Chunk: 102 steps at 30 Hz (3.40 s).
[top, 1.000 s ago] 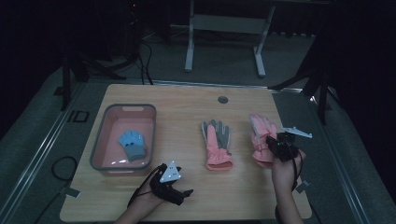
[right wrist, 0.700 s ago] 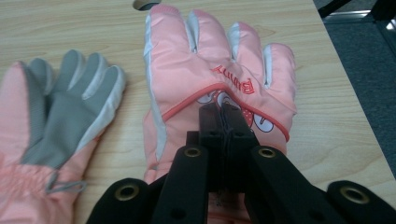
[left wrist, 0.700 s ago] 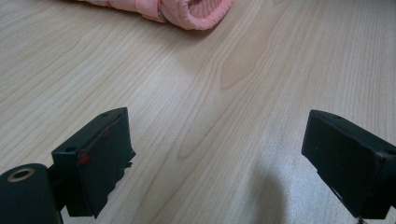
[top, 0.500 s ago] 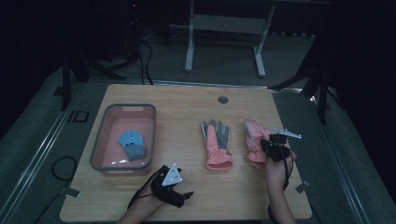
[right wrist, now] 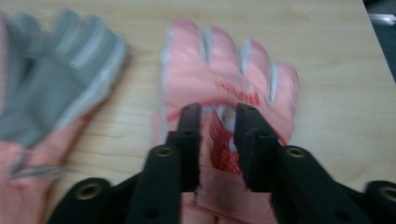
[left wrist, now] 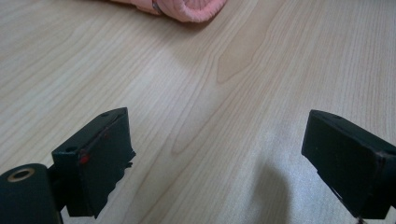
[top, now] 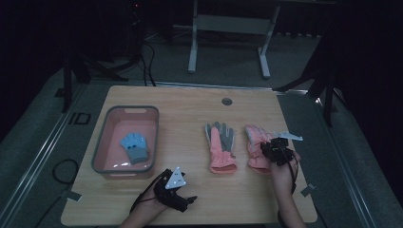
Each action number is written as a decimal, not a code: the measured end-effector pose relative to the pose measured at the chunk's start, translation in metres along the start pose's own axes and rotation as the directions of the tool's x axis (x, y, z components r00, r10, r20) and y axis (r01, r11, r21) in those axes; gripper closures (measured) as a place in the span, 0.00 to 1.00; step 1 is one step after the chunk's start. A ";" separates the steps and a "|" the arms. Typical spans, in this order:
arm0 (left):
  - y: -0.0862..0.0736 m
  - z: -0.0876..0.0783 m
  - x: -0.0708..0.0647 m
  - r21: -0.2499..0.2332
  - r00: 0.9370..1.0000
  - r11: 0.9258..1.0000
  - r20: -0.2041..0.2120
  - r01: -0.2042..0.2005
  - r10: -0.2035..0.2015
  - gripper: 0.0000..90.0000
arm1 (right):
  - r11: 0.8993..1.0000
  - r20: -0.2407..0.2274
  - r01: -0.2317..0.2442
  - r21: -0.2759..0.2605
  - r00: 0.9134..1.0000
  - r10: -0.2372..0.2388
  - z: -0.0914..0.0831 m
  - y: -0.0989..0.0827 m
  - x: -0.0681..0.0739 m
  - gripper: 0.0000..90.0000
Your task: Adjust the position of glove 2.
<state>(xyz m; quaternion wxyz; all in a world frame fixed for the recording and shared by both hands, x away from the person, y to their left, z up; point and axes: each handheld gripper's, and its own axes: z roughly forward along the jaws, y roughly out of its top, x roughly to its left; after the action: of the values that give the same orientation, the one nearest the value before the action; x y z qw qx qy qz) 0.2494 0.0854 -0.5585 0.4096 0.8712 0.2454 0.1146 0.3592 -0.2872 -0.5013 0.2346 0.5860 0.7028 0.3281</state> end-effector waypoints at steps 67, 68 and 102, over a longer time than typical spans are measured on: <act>-0.003 -0.001 0.000 -0.009 1.000 1.000 -0.004 0.012 -0.012 0.10 | 0.985 -0.178 0.121 -0.127 0.974 -0.142 -0.059 0.055 0.085 0.99; -0.003 -0.001 0.000 -0.007 1.000 1.000 -0.003 0.011 -0.011 0.10 | 0.985 -0.175 0.124 -0.123 0.974 -0.144 -0.058 0.054 0.090 0.99; -0.003 0.000 0.000 0.003 1.000 1.000 -0.004 0.008 -0.008 0.10 | 0.990 -0.251 0.140 -0.014 0.958 -0.139 0.017 0.018 0.109 0.76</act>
<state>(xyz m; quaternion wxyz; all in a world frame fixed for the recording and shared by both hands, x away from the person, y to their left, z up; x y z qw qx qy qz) 0.2485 0.0872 -0.5610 0.4082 0.8706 0.2498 0.1145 0.3618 -0.1756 -0.4934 0.1650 0.4893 0.7670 0.3810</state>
